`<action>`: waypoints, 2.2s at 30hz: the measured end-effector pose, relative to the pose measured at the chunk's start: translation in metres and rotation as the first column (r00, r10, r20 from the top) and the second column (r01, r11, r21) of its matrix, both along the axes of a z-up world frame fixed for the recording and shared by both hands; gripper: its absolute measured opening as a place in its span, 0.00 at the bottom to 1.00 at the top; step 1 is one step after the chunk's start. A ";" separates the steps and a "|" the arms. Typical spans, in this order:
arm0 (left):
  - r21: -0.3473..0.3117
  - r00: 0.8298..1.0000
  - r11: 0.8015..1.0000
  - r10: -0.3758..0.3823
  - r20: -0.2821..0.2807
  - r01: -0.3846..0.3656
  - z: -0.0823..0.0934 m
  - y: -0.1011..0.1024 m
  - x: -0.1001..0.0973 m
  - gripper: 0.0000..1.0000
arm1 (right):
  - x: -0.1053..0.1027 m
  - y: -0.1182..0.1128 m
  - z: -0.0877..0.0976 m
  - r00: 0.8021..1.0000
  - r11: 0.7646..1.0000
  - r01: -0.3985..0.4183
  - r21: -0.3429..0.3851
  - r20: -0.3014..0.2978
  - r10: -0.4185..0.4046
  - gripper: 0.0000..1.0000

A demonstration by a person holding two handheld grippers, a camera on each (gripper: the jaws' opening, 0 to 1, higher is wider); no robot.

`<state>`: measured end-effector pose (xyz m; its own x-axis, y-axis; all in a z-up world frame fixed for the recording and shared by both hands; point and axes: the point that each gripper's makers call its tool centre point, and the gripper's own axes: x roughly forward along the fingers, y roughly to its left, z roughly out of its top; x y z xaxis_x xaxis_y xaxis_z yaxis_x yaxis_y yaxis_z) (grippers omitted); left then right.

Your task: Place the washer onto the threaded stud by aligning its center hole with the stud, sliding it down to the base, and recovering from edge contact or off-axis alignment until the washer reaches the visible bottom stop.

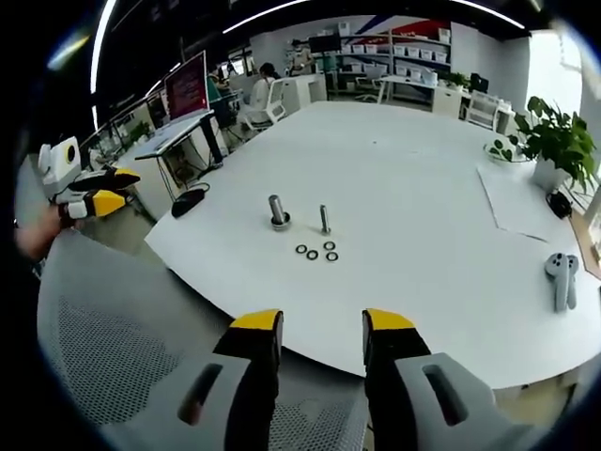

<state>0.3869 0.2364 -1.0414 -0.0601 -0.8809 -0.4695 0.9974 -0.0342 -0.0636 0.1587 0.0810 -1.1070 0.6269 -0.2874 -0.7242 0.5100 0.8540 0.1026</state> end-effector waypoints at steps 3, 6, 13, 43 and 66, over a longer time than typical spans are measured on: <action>0.014 1.000 1.000 -0.009 0.004 0.009 -0.005 0.000 -0.001 0.42 | 0.000 0.001 0.002 1.000 1.000 -0.010 -0.010 -0.008 0.010 0.41; 0.005 1.000 1.000 -0.014 -0.011 0.014 -0.004 0.000 -0.003 0.41 | -0.001 -0.001 0.003 1.000 1.000 0.000 -0.011 -0.003 0.000 0.41; 0.020 0.999 0.999 -0.033 -0.033 0.034 -0.009 0.001 -0.008 0.42 | -0.001 -0.001 0.003 1.000 1.000 0.001 -0.018 0.003 -0.001 0.42; 0.036 0.999 0.999 -0.029 -0.046 0.030 -0.016 0.001 -0.008 0.41 | -0.007 -0.003 0.000 0.999 1.000 0.024 -0.013 -0.024 -0.024 0.41; 0.061 0.998 0.998 -0.031 -0.055 0.034 -0.022 0.002 -0.008 0.40 | -0.003 0.000 -0.002 0.999 1.000 0.024 -0.011 -0.033 -0.025 0.41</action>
<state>0.3793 0.2386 -1.0632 -0.1149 -0.8475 -0.5182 0.9909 -0.0610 -0.1200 0.1554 0.0812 -1.1086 0.5950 -0.3106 -0.7413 0.5339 0.8421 0.0757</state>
